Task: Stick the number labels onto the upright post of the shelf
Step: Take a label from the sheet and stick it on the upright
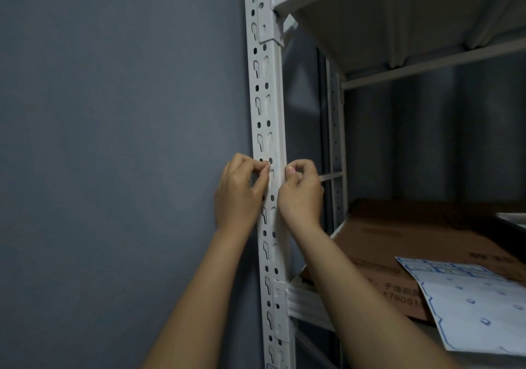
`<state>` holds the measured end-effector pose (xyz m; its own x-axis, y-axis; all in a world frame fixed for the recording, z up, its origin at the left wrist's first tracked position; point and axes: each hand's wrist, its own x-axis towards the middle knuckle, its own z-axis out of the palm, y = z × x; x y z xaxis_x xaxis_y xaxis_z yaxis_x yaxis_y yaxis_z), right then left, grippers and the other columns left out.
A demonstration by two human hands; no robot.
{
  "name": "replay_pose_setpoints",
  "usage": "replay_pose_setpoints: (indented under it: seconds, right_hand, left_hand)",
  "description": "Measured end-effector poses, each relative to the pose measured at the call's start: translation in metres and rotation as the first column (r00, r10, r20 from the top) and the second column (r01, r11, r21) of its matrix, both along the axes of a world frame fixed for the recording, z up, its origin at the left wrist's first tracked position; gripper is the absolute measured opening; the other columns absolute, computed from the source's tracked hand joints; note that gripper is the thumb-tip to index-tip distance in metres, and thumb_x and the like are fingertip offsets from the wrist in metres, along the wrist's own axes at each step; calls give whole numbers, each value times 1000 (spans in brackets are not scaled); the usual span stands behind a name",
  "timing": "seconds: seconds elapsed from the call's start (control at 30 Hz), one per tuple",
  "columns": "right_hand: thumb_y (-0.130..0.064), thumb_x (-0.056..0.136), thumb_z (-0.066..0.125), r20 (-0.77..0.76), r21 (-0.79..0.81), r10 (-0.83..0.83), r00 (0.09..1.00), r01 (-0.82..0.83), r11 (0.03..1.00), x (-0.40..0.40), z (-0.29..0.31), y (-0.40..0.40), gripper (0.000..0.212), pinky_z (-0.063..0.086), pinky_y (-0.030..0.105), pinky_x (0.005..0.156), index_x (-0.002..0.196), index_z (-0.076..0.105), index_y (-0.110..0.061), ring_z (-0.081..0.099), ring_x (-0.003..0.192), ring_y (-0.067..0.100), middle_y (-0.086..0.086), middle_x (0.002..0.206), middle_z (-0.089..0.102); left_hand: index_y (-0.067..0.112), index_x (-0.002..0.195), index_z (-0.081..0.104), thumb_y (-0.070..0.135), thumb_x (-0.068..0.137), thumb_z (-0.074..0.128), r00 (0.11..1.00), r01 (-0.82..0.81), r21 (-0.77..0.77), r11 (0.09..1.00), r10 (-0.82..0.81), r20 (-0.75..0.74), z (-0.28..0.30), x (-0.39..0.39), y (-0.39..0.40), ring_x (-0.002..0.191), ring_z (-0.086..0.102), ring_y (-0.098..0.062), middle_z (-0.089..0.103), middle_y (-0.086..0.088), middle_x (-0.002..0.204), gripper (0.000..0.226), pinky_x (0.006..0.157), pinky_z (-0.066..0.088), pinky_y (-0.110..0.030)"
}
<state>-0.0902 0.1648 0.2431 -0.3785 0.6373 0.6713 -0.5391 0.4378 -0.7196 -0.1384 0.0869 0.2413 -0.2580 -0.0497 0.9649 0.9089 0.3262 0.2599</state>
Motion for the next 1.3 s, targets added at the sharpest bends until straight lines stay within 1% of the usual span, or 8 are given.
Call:
replay_pose_setpoints:
  seconds: [0.3, 0.43, 0.5, 0.67, 0.8, 0.9, 1.1, 1.3]
  right_hand:
    - [-12, 98, 47, 12, -4, 16, 1000, -16, 1000, 4, 1, 0, 10, 48, 39, 78, 91, 53, -15, 59, 79, 20, -8, 74, 55]
    - [-13, 98, 47, 5, -7, 14, 1000, -14, 1000, 1, -1, 0, 10, 50, 45, 76, 91, 54, -15, 56, 71, 18, -7, 72, 55]
    - [-13, 98, 47, -1, -12, 13, 1000, -13, 1000, 1, -2, 0, 10, 50, 46, 75, 90, 53, -15, 56, 71, 19, -6, 72, 55]
    - [-12, 98, 47, 16, -10, 12, 1000, -12, 1000, 3, 0, -1, 10, 50, 45, 78, 91, 53, -15, 59, 78, 23, -8, 73, 55]
    - [-12, 98, 47, 6, -17, 20, 1000, -20, 1000, 1, -1, 0, 10, 50, 46, 76, 93, 55, -12, 56, 73, 21, -5, 73, 55]
    - [-13, 98, 47, 6, -15, 21, 1000, -21, 1000, -1, -2, 0, 10, 51, 47, 75, 92, 55, -12, 56, 72, 21, -5, 73, 55]
    - [-11, 98, 47, 33, -2, 11, 999, -11, 1000, 1, 0, 1, 11, 50, 45, 78, 89, 52, -16, 59, 78, 23, -6, 75, 56]
    - [-13, 98, 46, 42, 5, 10, 999, -10, 1000, 1, -1, 1, 10, 51, 48, 77, 91, 52, -16, 61, 80, 26, -4, 76, 57]
  left_hand:
    - [20, 81, 69, 23, 87, 65, 979, 168, 85, 982, -176, 103, -1, 0, 1, 89, 58, -9, 55, 15, 85, 8, 63, 42, -21]
    - [15, 80, 66, 26, 88, 63, 999, -46, 47, 998, 45, 27, -2, 5, 6, 84, 55, -12, 57, 10, 88, 14, 59, 40, -28]
    - [12, 76, 62, 21, 86, 64, 997, -67, 93, 993, 64, 34, -2, 8, 11, 83, 55, -14, 56, 8, 86, 14, 57, 37, -28]
    - [14, 73, 62, 20, 85, 64, 982, 139, 175, 975, -159, 106, -1, 3, 10, 87, 60, -14, 54, 12, 82, 14, 66, 47, -32]
    - [14, 79, 64, 24, 88, 63, 1000, -2, 49, 999, 1, 23, -3, 4, 5, 85, 54, -9, 52, 15, 83, 14, 58, 39, -25]
    - [12, 76, 60, 20, 87, 63, 996, -93, 52, 994, 92, 11, 0, 6, 10, 83, 51, -10, 52, 9, 84, 14, 51, 32, -21]
    - [16, 73, 63, 19, 85, 65, 973, 156, 181, 971, -183, 142, 1, 3, 8, 85, 60, -12, 55, 10, 84, 13, 67, 49, -32]
    - [11, 79, 63, 19, 86, 65, 996, -74, 58, 996, 71, 45, -1, 7, 9, 84, 54, -12, 56, 5, 88, 11, 54, 36, -25]
